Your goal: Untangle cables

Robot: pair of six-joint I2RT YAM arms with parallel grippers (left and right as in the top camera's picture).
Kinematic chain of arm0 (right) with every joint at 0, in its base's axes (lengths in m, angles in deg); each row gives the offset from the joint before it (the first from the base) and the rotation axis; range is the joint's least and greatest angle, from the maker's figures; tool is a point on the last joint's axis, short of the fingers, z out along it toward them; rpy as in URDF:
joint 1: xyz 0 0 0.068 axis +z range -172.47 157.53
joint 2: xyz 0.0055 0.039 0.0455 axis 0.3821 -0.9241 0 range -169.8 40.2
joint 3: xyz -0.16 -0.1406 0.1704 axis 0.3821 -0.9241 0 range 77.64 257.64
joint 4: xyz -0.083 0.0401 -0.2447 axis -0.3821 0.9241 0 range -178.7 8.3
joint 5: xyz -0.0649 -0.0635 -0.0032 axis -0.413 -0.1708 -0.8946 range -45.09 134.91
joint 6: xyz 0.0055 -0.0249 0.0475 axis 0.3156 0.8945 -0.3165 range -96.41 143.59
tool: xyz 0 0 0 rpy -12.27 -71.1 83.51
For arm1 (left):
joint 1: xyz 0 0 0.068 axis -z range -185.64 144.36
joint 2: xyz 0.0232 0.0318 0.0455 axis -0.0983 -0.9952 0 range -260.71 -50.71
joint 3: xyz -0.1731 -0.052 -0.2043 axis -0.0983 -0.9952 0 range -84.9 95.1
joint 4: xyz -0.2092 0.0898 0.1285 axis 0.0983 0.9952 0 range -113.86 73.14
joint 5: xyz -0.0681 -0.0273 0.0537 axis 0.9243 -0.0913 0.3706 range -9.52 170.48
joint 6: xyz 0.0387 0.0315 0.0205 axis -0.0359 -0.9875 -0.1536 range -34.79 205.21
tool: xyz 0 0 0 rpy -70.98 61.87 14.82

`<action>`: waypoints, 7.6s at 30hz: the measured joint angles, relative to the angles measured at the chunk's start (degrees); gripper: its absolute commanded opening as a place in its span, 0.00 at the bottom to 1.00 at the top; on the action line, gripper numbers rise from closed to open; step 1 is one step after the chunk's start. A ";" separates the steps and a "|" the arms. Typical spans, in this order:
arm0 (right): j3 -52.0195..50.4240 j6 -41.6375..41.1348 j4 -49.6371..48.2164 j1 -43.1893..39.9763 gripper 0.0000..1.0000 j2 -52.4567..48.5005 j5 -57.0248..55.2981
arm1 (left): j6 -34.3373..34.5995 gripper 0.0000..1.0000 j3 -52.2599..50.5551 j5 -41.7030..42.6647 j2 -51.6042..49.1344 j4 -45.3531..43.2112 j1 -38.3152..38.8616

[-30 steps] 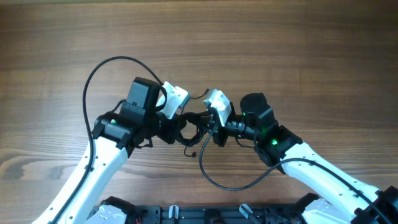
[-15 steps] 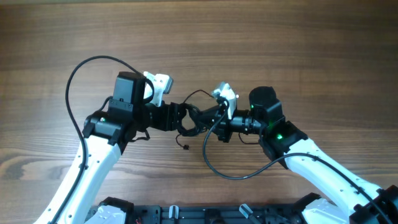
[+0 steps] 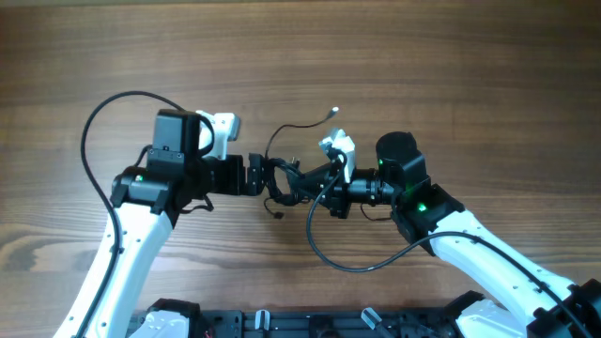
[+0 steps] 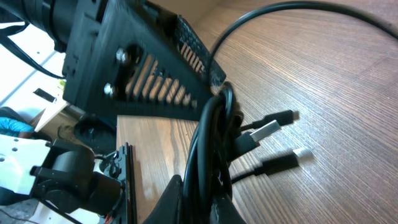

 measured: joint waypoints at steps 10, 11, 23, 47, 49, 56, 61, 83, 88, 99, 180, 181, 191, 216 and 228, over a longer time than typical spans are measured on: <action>-0.39 -2.71 1.81 0.72 0.04 0.00 3.17 | 7.02 1.00 0.17 -1.53 0.02 -3.82 -4.76; -0.39 -2.75 1.81 0.72 0.04 0.00 3.17 | 7.23 1.00 0.17 -1.53 0.02 -3.82 -4.76; -0.39 -2.75 1.81 0.72 0.04 0.00 3.15 | 11.56 1.00 0.20 -1.53 -1.77 -3.50 -4.76; -0.42 20.15 4.81 0.61 0.04 0.00 13.70 | 6.03 0.98 0.22 3.48 -2.10 -3.54 -4.76; -0.42 22.58 4.81 0.61 0.04 0.00 13.94 | 3.74 0.96 0.22 5.16 -2.10 -3.23 -4.79; -0.46 24.55 6.19 0.59 0.04 0.00 12.11 | 0.90 0.89 0.22 6.67 -2.10 -2.08 -4.76; -0.46 24.48 7.23 0.59 0.04 0.00 11.67 | 6.12 0.91 0.22 8.09 -2.10 -2.14 -4.76; -0.59 18.67 12.26 0.59 0.04 0.00 5.81 | 13.25 0.04 0.39 18.53 -13.27 -10.97 -0.83; -0.61 9.14 12.28 0.61 0.04 0.00 3.34 | 12.11 0.35 0.39 17.81 -10.67 -12.66 -3.61; -0.68 15.82 12.98 0.61 0.04 0.00 7.15 | 10.80 0.53 0.81 24.72 -9.84 -1.86 -2.01; -1.09 -31.47 3.72 0.39 0.08 0.00 -14.62 | 51.12 1.00 0.85 -51.17 -3.87 -2.05 31.76; -1.09 -29.81 3.85 0.39 0.08 0.00 -14.62 | 51.15 1.00 0.85 -49.79 -1.70 -2.08 28.35; -1.09 -19.65 4.07 0.39 0.04 0.00 -13.31 | 71.04 0.99 0.94 -27.74 -2.01 1.46 11.37; -1.09 -16.41 4.79 0.39 0.04 0.00 -11.39 | 69.94 0.04 0.92 -31.01 -21.27 -7.21 6.19; -1.09 -21.90 6.08 0.39 0.04 0.00 -11.65 | 66.75 0.04 0.94 -54.10 -7.13 -3.48 29.49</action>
